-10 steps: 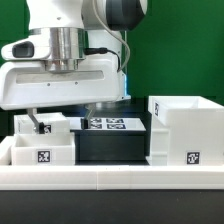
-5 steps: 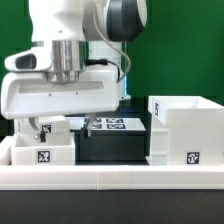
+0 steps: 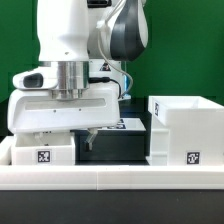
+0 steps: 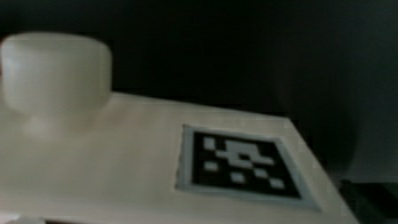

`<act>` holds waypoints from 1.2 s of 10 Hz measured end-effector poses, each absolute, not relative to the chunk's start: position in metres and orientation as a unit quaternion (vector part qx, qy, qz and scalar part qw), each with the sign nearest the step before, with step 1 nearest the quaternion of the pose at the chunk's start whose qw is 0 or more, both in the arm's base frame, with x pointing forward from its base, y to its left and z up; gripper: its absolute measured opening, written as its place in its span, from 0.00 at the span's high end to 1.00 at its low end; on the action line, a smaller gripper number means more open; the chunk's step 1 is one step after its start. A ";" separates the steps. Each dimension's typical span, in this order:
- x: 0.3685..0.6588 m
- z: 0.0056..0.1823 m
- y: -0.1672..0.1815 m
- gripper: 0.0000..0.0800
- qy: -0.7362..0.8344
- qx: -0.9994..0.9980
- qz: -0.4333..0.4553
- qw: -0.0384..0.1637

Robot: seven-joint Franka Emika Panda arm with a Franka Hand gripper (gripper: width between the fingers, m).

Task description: Assemble drawer

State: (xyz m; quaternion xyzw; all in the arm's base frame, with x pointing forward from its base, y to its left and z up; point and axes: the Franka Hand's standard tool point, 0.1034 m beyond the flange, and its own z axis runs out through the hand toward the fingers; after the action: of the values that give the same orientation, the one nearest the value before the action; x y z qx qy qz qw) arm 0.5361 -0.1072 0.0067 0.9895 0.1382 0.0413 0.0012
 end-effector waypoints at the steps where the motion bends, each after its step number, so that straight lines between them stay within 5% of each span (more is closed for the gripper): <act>1: 0.536 0.006 -0.104 0.34 0.138 0.990 0.041 0.000; 2: 0.537 0.006 -0.102 0.51 0.138 0.990 0.041 0.000; 3: 0.536 0.006 -0.104 0.51 0.139 0.989 0.040 0.000; 5: 0.537 0.006 -0.099 0.90 0.145 0.989 0.040 -0.004; 12: 0.542 0.013 -0.086 0.95 0.157 0.987 0.046 -0.003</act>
Offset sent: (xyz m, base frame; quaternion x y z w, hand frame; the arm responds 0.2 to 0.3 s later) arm -0.0012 -0.0047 -0.0002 0.0364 0.0071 0.0024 0.9993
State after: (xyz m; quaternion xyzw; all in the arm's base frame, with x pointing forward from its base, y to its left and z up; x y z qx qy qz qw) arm 0.5422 -0.0864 0.0132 0.9866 0.1566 0.0456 -0.0025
